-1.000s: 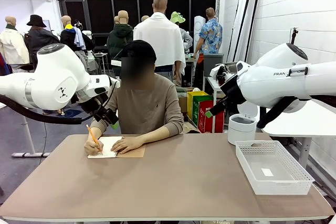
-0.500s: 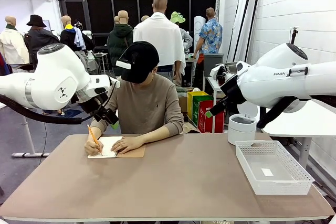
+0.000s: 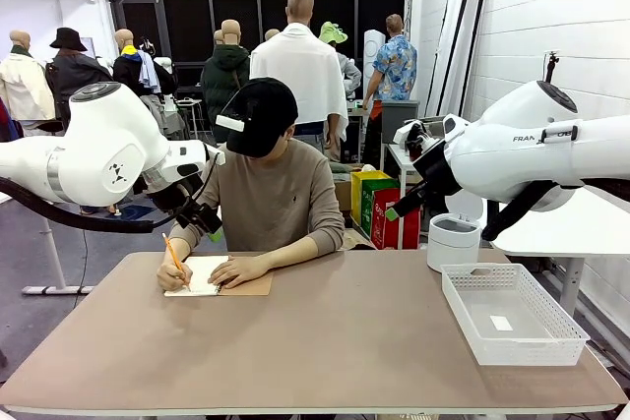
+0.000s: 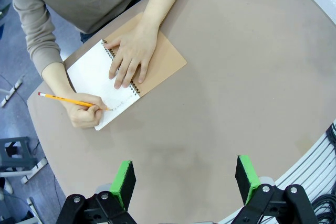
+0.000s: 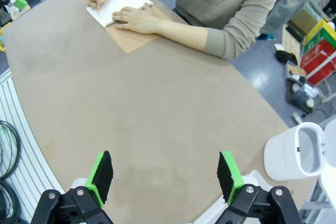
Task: Sort the paper based on its condition.
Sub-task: If a person hands you a paper, place it in the Organizing basket , and if it's crumpled, put it in the Trash can.
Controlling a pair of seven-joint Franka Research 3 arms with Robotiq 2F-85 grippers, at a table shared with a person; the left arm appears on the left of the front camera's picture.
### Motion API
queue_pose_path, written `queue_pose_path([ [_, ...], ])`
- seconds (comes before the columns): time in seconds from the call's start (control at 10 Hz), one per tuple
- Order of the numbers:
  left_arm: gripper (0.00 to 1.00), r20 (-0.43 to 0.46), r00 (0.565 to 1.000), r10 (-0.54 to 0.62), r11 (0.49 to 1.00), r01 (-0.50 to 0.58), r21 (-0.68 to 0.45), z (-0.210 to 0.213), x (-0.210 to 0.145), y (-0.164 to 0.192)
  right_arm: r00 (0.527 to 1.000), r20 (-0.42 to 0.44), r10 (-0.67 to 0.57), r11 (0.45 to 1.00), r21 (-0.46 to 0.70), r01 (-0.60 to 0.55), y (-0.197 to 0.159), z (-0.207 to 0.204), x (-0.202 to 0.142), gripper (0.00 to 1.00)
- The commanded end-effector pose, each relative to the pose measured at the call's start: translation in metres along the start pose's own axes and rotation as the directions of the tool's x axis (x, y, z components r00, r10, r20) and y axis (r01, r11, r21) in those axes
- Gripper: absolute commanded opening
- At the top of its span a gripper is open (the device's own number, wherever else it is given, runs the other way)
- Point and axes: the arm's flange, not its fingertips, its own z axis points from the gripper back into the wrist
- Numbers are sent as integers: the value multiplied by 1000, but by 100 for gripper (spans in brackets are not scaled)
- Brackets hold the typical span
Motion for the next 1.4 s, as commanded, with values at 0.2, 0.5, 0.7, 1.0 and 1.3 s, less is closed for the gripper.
queue_pose_path([
  [0.2, 100, 0, 1000, -7, 1000, 7, 9, 1, 0, 1, 1000, -1, -2, 1000, 3, 2, 0, 0, 0, 100],
  [0.5, 100, 0, 1000, -7, 1000, 7, 9, 1, 0, 1, 1000, -1, -2, 1000, 3, 2, 0, 0, 0, 100],
  [0.7, 100, 0, 1000, -7, 1000, 7, 9, 1, 0, 1, 1000, -1, -2, 1000, 3, 2, 0, 0, 0, 100],
  [1.0, 100, 0, 1000, -7, 1000, 7, 9, 1, 0, 1, 1000, -1, -2, 1000, 3, 2, 0, 0, 0, 100],
  [1.3, 100, 0, 1000, -7, 1000, 7, 9, 1, 0, 1, 1000, -1, -2, 1000, 3, 2, 0, 0, 0, 100],
])
